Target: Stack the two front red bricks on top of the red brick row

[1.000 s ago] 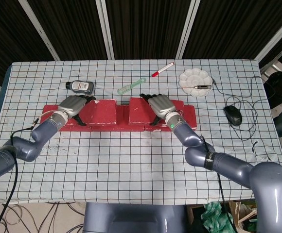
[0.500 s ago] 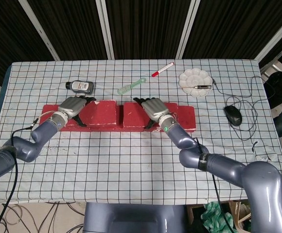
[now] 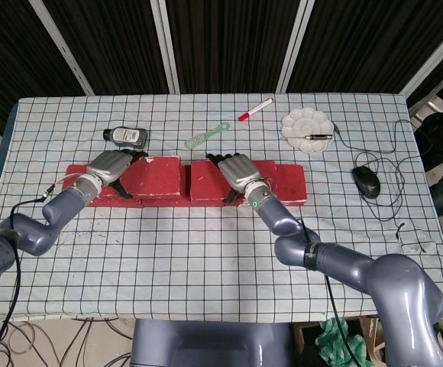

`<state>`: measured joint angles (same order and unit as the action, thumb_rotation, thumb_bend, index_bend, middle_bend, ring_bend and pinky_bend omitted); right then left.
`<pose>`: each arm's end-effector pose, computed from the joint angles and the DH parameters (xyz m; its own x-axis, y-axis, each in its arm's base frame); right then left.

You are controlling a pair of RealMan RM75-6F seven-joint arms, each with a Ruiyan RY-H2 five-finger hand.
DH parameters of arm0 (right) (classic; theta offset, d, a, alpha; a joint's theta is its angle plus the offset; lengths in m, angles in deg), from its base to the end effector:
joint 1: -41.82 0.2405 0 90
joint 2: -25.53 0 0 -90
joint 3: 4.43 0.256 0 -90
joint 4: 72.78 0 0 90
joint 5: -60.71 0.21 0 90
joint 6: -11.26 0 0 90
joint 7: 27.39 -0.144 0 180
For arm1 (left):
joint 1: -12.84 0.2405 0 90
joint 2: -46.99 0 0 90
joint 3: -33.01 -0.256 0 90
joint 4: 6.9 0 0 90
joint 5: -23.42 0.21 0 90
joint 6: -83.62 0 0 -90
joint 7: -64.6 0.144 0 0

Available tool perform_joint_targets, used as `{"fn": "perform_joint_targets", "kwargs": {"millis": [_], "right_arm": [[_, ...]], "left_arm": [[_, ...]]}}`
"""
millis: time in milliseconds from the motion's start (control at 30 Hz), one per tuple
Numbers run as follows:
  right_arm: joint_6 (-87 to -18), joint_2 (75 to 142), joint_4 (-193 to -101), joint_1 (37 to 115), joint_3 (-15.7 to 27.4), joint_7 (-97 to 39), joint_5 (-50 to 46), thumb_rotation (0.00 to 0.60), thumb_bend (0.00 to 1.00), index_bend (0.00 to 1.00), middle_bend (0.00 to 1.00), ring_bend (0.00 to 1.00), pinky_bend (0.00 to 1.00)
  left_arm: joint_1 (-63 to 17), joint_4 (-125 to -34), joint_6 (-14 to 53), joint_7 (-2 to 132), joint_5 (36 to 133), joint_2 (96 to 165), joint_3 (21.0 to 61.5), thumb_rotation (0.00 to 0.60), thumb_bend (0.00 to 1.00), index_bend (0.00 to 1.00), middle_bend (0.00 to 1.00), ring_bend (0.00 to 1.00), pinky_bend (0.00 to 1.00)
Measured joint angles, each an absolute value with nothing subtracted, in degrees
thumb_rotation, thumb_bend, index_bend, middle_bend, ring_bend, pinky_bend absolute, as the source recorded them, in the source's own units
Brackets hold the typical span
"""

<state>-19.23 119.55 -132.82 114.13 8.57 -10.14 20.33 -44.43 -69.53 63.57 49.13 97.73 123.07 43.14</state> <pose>-0.0376 -0.4633 -0.0362 0.5104 -0.3621 0.7800 -0.8359 -0.4217 0.3513 -0.1774 0.4604 0.0641 0.5159 0.4825 0.7078 0.8563 -0.3163 -0.4084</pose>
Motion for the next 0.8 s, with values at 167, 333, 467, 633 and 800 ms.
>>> {"fn": "perform_joint_targets", "kwargs": {"millis": [167,333,467,633,800], "right_arm": [[-19.7,119.6,-132.9,114.3,8.5,-10.0,20.8,0.6,0.1,0.06,0.17,0.21,0.24],[-20.0,119.5,-133.4,114.6,8.6,-9.8,21.0,0.6,0.1,0.06,0.17,0.21,0.24],[-20.1,119.5,-133.6,114.7,8.5,-9.8,21.3,0.6,0.1,0.06,0.17,0.21,0.24],[-20.4,119.3,-134.0,114.7,8.5,-9.8,21.5,0.6,0.1,0.06,0.17,0.21,0.23],[-20.6,119.2,-134.1,114.7,8.3,-9.5,21.9,0.6,0.1,0.06,0.17,0.21,0.24]], "left_arm": [[-44.6,-69.7,63.8,48.1,98.5,122.8,42.9,0.6,0.24,0.14,0.19,0.09,0.18],[-44.8,-69.7,63.9,47.0,99.2,122.8,42.8,0.6,0.23,0.14,0.19,0.09,0.18],[-45.0,-69.6,64.1,46.4,99.8,122.9,42.6,0.6,0.21,0.14,0.19,0.09,0.18],[-45.6,-69.0,64.5,45.8,99.7,123.3,42.7,0.6,0.21,0.14,0.19,0.09,0.18],[-46.6,-68.6,66.2,44.8,99.0,123.7,43.1,0.6,0.19,0.14,0.18,0.09,0.18]]}}
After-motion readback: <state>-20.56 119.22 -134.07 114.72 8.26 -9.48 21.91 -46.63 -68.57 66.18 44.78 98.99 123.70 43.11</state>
